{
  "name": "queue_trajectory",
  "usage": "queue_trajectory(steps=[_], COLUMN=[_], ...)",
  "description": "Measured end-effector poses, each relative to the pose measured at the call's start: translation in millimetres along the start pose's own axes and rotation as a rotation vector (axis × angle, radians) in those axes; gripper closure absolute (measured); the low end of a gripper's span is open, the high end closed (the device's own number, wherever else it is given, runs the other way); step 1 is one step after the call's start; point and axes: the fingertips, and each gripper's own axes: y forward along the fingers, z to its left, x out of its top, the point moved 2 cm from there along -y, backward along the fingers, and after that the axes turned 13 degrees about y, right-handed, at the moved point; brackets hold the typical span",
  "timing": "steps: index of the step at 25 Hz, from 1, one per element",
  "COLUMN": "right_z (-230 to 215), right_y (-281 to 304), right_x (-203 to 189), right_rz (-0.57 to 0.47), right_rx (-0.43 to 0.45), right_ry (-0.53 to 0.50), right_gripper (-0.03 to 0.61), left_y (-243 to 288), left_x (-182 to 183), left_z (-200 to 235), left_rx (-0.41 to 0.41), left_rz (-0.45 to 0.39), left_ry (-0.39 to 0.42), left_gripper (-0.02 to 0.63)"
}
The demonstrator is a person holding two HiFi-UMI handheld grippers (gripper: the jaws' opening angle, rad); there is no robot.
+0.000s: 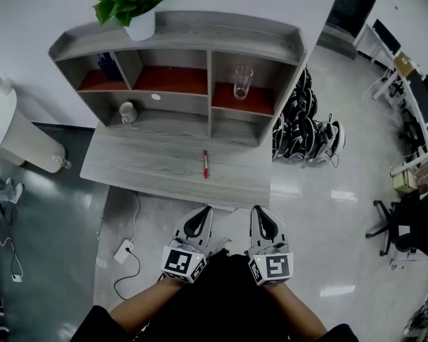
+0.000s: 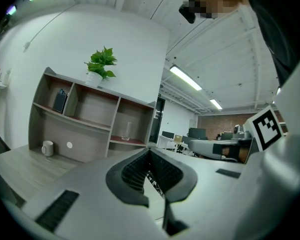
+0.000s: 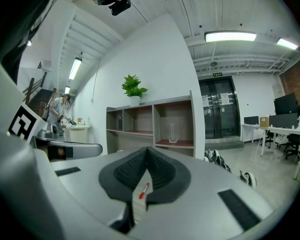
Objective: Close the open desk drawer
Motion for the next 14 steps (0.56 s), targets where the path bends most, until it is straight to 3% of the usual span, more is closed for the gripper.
queue_trajectory(steps=[14], right_z=[21], right_y=[-8], right_x=[-7], right_rz=[-0.005], right_rx=[-0.035], right_ry=[0.001], right_gripper=[0.561], left_y=[-24], left_x=[-5], left_z=[21], left_rx=[0.024], left_rz=[0.022], left_ry=[0.005], left_gripper=[0.6])
